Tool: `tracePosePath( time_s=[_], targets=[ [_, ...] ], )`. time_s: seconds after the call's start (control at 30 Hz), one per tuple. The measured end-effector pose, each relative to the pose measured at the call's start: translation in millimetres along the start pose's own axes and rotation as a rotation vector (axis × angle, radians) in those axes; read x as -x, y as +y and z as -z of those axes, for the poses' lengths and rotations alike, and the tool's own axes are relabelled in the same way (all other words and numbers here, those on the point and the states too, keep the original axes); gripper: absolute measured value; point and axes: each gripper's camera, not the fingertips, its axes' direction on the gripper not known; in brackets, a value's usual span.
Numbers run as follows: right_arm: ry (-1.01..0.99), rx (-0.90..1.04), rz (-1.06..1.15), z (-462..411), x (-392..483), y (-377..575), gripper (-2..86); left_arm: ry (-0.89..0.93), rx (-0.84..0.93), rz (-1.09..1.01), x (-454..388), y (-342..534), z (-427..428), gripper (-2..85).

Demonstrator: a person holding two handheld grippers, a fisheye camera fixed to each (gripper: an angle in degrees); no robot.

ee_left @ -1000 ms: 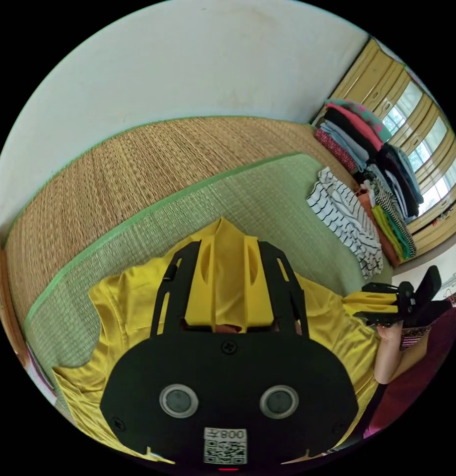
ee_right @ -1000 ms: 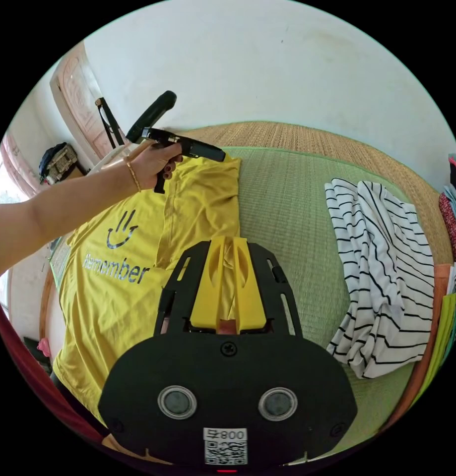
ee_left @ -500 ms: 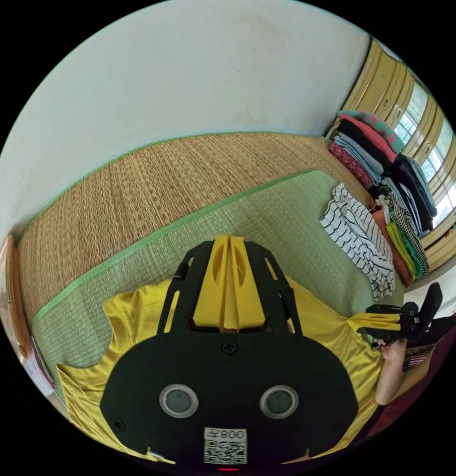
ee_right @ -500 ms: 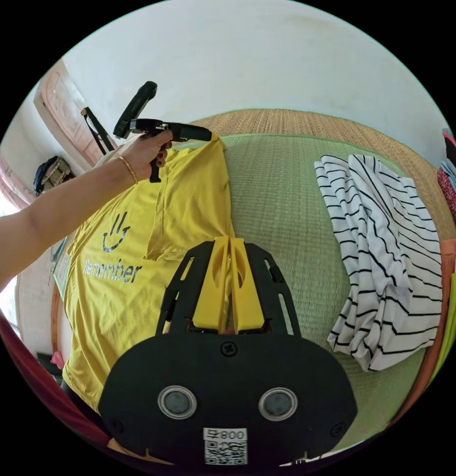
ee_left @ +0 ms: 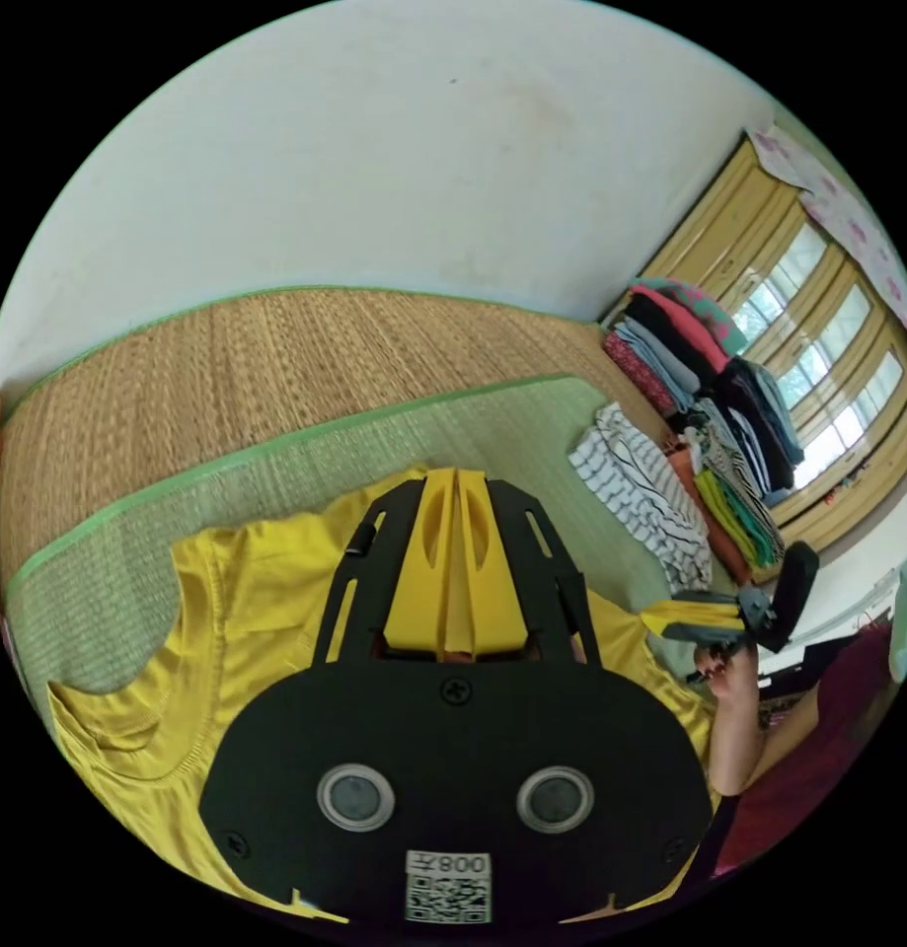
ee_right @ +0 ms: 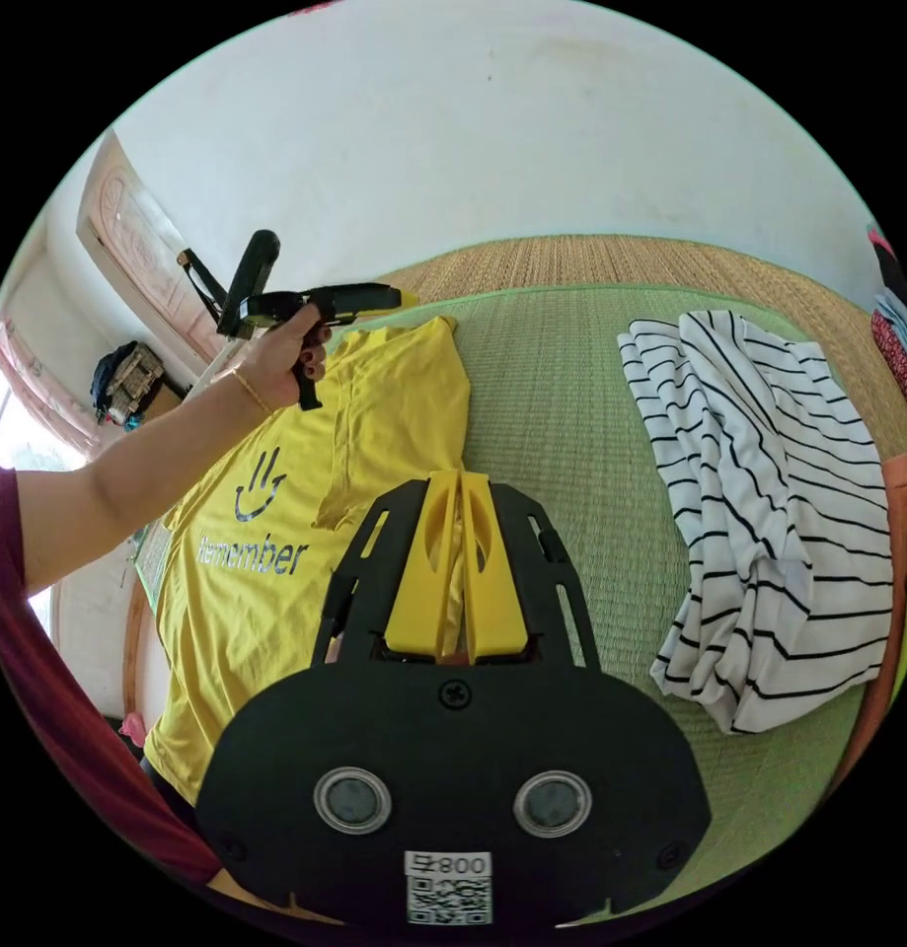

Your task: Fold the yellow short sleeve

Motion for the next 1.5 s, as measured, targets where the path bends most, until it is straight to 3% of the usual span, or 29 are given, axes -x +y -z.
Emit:
tracePosePath(
  time_s=[0.13, 0.37, 0.5, 0.7, 0.77, 1.0, 1.27, 1.5],
  targets=[
    [0.0, 0.005, -0.006, 5, -7, 2, 0.2, -0.081, 0.175, -0.011, -3, -14, -11, 0.3],
    [-0.052, -0.046, -0.024, 23, -26, 3, 0.1, -0.065, 0.106, -0.008, -8, -57, 53, 0.2],
    [-0.029, 0.106, 0.005, -1, -30, -4, 0.1, -0.058, 0.129, 0.019, -4, -80, 77, 0.1],
    [-0.102, 0.097, -0.076, 6, -64, -8, 0.0, -0.065, 0.088, 0.033, -2, -109, 150, 0.1],
    [-0.154, 0.093, -0.101, 10, -78, -10, 0.0, 0.071, 0.001, 0.05, -3, -103, 200, 0.1],
    [-0.552, 0.063, -0.308, 19, -159, -11, 0.0, 0.089, -0.062, 0.151, -2, -33, 362, 0.2],
    [-0.516, 0.044, -0.35, 61, -170, -32, 0.0, -0.143, -0.215, 0.522, 26, 102, 623, 0.9],
    [-0.334, 0.0, -0.414, 143, -161, -63, 0.0, -0.254, -0.368, 0.895, 64, 205, 781, 5.4]
  ],
)
